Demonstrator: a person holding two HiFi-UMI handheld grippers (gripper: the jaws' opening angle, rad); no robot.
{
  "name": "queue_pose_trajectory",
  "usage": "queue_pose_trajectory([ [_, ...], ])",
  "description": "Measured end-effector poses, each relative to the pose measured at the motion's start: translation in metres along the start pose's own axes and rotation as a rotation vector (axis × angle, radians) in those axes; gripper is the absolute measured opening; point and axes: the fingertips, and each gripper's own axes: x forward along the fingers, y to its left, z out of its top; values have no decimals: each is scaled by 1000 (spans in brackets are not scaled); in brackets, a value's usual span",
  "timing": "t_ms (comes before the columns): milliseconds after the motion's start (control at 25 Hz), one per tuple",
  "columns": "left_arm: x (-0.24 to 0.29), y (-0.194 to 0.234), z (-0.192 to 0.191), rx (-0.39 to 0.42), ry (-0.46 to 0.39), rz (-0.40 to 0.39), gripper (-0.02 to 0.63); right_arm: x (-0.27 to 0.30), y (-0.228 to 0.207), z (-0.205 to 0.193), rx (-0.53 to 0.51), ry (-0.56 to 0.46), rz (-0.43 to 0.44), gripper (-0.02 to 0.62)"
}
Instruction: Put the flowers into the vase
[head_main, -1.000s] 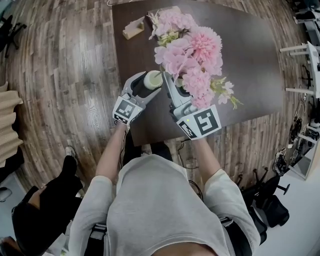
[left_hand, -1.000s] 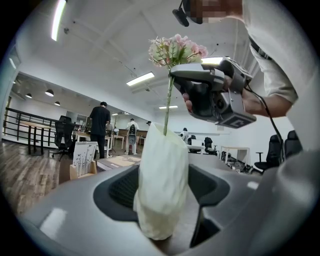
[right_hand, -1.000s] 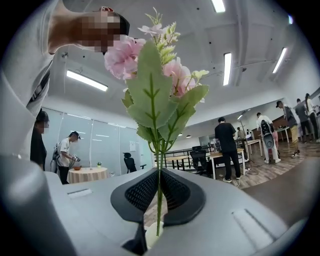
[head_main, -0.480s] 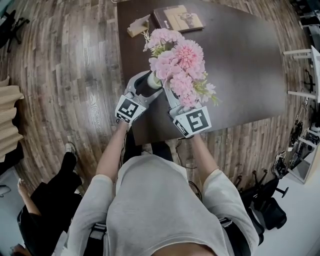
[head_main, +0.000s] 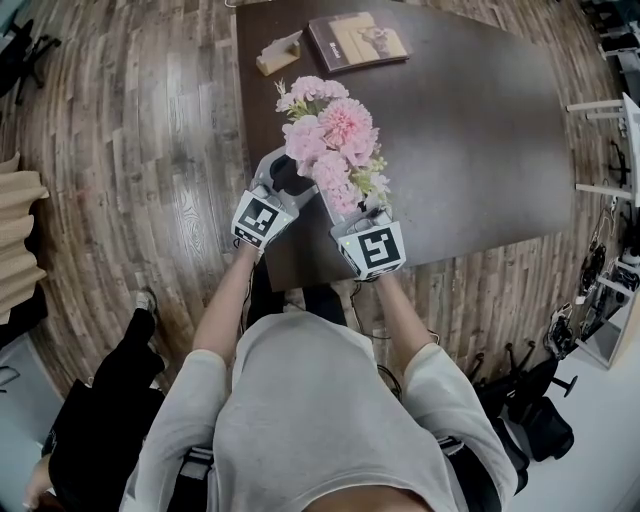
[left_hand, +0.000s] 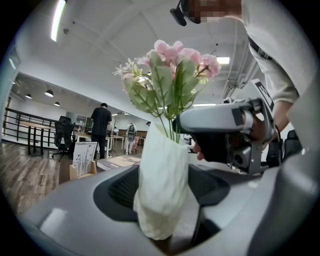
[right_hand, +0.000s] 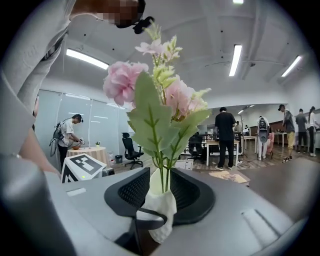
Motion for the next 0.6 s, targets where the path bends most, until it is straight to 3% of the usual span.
queue_pose_trajectory([
  [360, -1, 0, 2, 2, -4, 4, 310, -13, 3, -14, -14, 15, -77, 204],
  [600, 0, 0, 1, -2, -5, 10, 310, -14, 1, -33, 79, 62, -75, 253],
])
